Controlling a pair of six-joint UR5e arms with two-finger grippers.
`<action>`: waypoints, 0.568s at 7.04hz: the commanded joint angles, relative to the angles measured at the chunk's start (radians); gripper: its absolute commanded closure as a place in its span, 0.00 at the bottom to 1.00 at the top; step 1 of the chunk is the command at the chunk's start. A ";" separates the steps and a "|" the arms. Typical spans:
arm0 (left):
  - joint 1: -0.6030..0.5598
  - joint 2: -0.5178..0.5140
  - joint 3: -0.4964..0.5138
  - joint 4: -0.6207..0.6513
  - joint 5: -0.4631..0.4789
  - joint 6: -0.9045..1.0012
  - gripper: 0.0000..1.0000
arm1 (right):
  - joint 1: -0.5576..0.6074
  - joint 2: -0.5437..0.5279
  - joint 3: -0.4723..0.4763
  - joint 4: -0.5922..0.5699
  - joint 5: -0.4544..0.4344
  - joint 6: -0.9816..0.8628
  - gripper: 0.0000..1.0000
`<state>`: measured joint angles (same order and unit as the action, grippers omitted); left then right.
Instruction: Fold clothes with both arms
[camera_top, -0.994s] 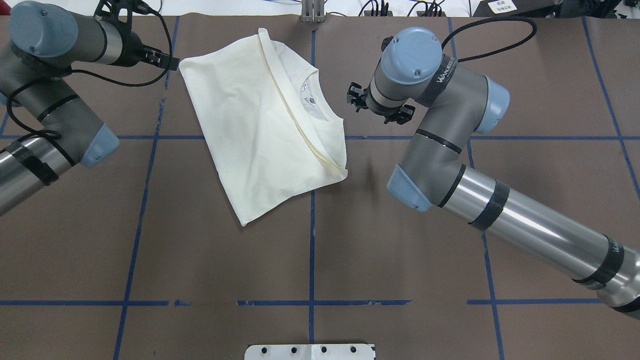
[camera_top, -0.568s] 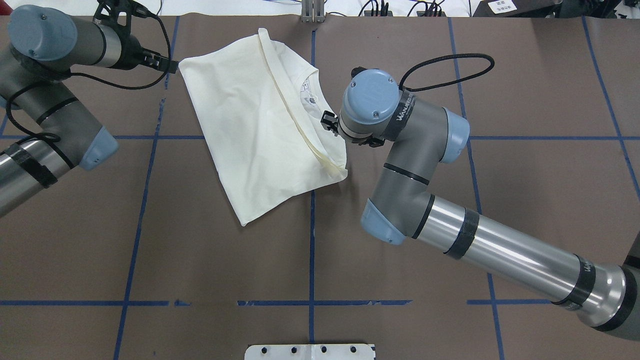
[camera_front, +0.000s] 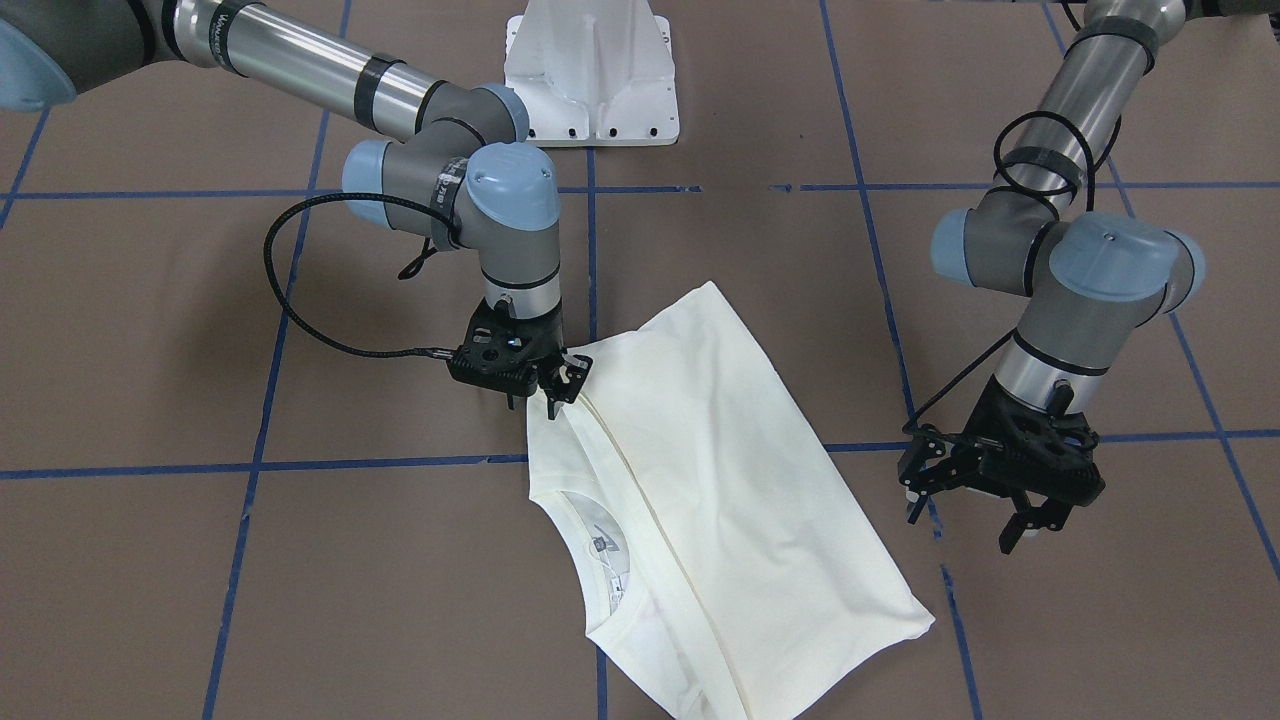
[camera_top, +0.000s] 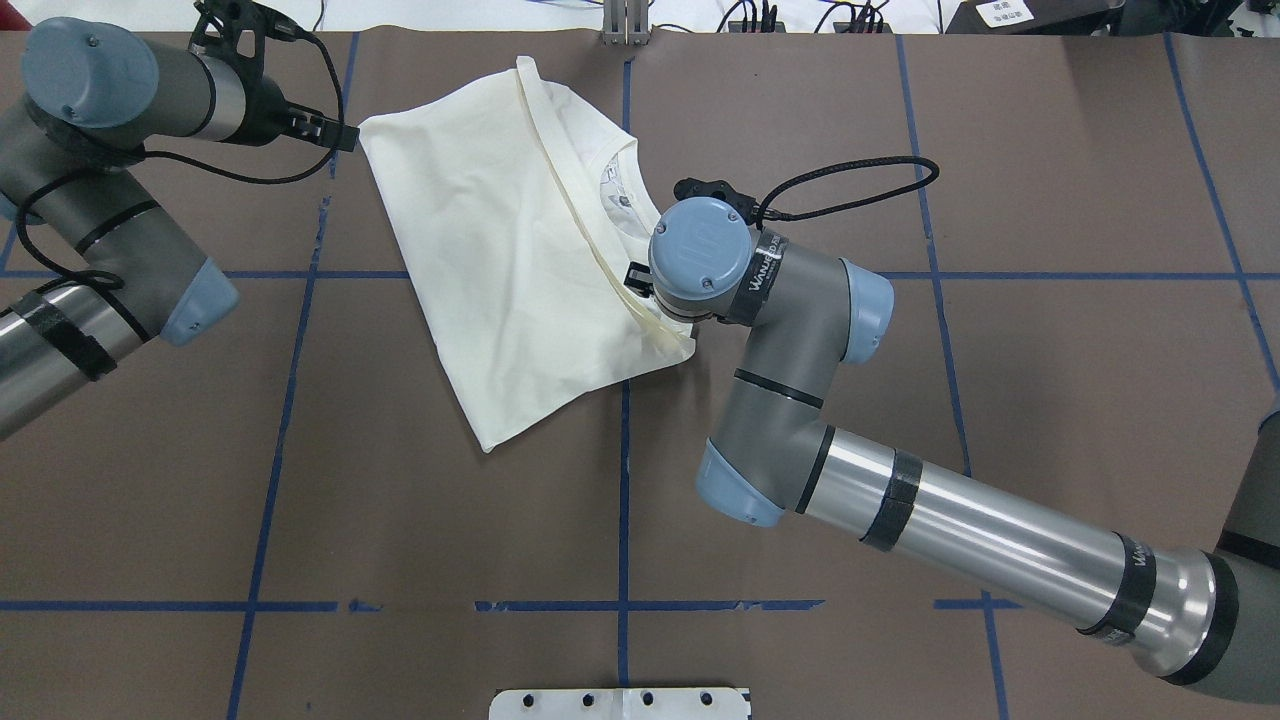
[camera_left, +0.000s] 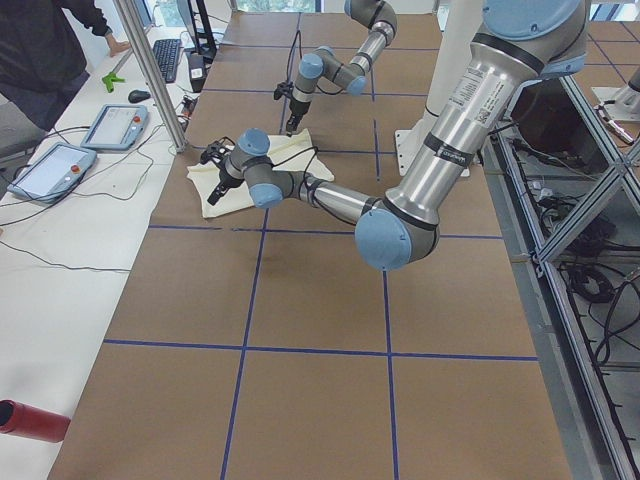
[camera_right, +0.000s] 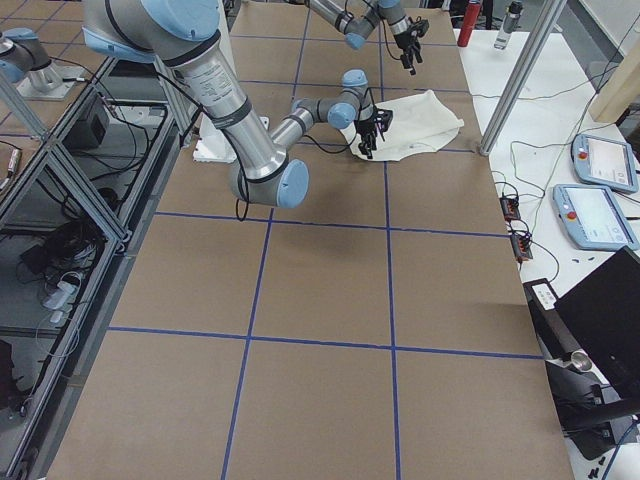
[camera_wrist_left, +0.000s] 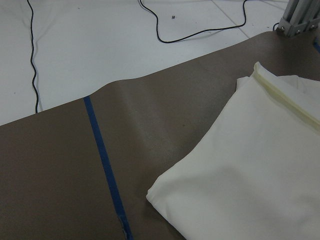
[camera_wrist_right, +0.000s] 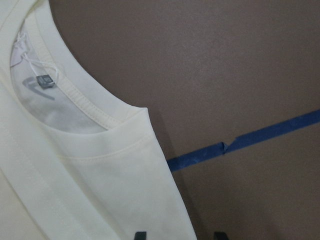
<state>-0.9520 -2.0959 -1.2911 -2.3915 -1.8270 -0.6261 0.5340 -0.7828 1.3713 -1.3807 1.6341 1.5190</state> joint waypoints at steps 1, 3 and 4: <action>0.001 0.007 -0.001 -0.002 0.000 -0.001 0.00 | -0.022 0.000 -0.003 -0.003 -0.023 0.000 0.47; 0.001 0.007 -0.001 -0.002 0.000 -0.001 0.00 | -0.025 -0.004 -0.005 -0.006 -0.023 -0.002 0.52; 0.001 0.007 -0.001 -0.002 0.000 -0.001 0.00 | -0.025 -0.004 -0.005 -0.006 -0.023 -0.002 0.55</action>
<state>-0.9511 -2.0896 -1.2915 -2.3929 -1.8270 -0.6274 0.5104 -0.7858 1.3673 -1.3859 1.6111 1.5176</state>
